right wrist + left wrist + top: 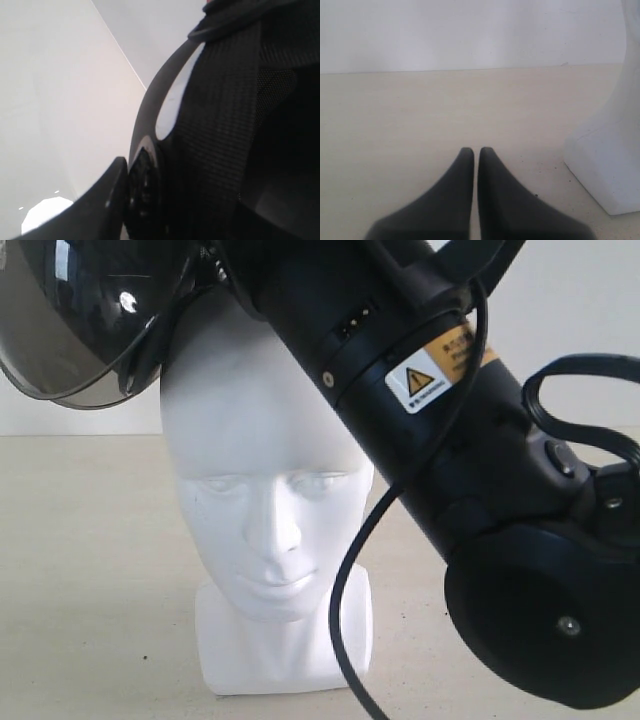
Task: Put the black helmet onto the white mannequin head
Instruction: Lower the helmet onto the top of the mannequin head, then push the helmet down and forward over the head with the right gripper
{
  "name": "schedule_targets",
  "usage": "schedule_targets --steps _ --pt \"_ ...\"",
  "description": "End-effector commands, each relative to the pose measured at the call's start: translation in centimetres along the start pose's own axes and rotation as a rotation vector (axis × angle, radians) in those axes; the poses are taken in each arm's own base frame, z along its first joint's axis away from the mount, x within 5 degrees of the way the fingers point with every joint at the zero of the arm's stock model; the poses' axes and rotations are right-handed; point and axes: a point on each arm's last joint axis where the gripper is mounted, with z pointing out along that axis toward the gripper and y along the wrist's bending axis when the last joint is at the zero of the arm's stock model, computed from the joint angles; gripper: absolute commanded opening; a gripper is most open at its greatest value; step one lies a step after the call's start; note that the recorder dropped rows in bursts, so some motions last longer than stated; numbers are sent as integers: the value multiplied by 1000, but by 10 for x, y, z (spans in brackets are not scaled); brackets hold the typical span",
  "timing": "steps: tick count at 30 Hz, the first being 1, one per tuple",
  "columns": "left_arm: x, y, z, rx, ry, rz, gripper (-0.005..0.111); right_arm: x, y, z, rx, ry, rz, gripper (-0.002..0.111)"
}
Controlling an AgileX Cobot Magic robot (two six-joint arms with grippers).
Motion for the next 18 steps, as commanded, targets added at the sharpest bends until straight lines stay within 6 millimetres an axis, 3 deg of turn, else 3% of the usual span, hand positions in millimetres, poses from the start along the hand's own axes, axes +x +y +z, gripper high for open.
schedule_targets --steps 1,8,18 --pt "1 0 0 4 1 0 5 -8 -5 -2 60 -40 -39 0" --pt "1 0 0 4 1 0 5 -12 -11 -18 114 -31 -50 0" --pt "1 0 0 4 1 0 5 -9 -17 -25 156 -18 -48 0"
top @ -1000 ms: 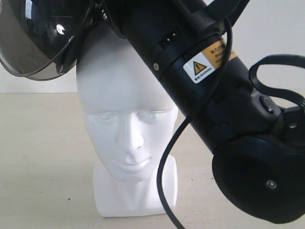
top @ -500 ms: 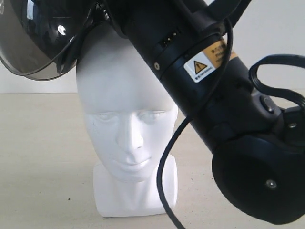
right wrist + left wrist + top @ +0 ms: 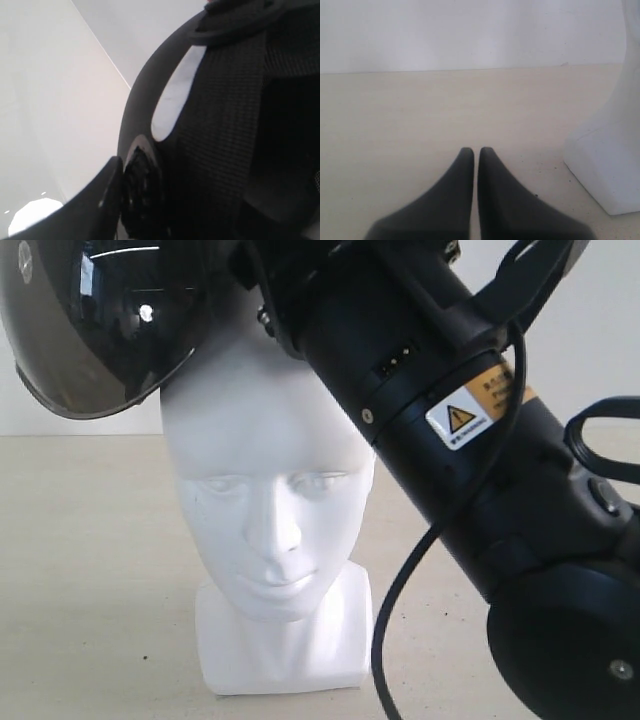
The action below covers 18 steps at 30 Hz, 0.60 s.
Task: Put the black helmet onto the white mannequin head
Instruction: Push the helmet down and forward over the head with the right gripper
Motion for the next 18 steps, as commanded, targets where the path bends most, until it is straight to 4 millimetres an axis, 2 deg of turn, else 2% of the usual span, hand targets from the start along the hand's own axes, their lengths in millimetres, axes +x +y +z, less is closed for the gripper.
schedule_targets --steps 1,18 --pt "1 0 0 4 1 0 5 -6 -11 -7 85 -35 -56 0" --pt "1 0 0 4 1 0 5 -14 -12 -28 102 -17 -70 0"
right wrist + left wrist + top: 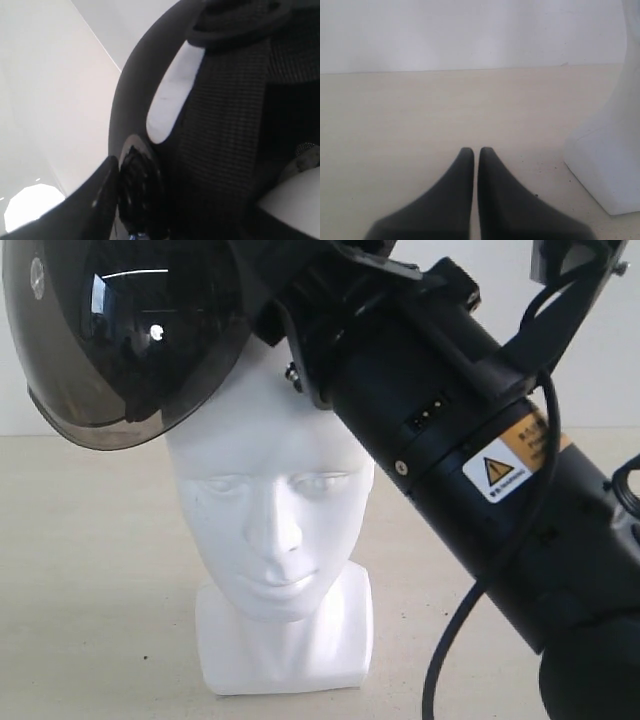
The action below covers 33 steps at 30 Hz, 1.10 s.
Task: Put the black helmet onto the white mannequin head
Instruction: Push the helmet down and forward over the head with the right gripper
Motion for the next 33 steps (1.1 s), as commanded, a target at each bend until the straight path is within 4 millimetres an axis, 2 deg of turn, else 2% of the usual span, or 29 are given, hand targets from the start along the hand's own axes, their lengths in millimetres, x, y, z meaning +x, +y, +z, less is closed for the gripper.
schedule_targets --steps 1,33 --pt "1 0 0 4 1 0 5 -14 -8 -10 72 -69 -70 0" --pt "1 0 0 4 1 0 5 -10 -11 -24 63 -21 -82 0"
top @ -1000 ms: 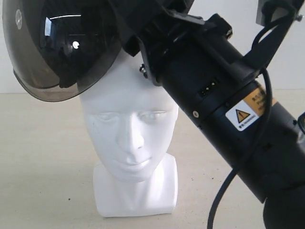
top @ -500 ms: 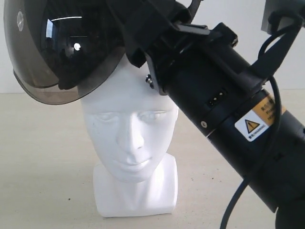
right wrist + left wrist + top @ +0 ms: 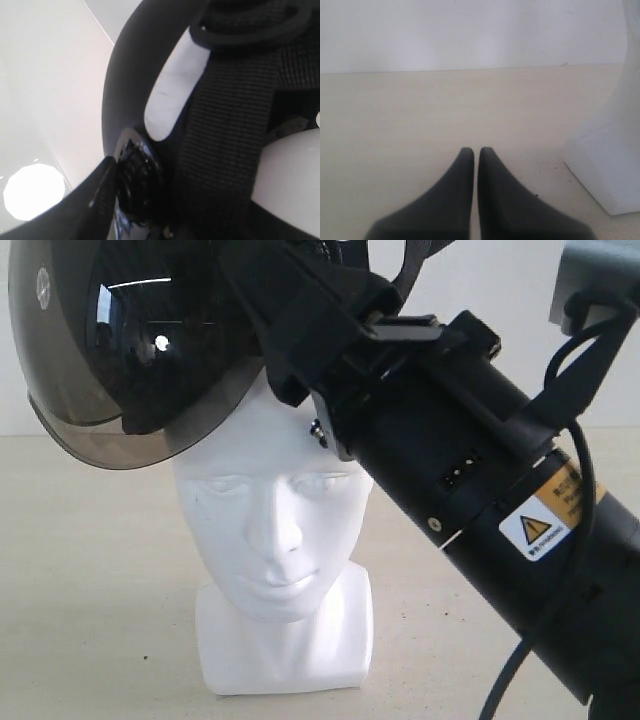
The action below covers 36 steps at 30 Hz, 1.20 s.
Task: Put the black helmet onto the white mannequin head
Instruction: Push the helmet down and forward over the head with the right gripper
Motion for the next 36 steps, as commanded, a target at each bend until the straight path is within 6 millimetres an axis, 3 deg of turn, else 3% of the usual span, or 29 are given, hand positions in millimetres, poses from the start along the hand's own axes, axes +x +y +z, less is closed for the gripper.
schedule_targets --steps 1,36 --pt "1 0 0 4 1 0 5 -13 -7 -4 62 -84 -60 0" --pt "1 0 0 4 1 0 5 -4 -16 -18 98 -36 -71 0"
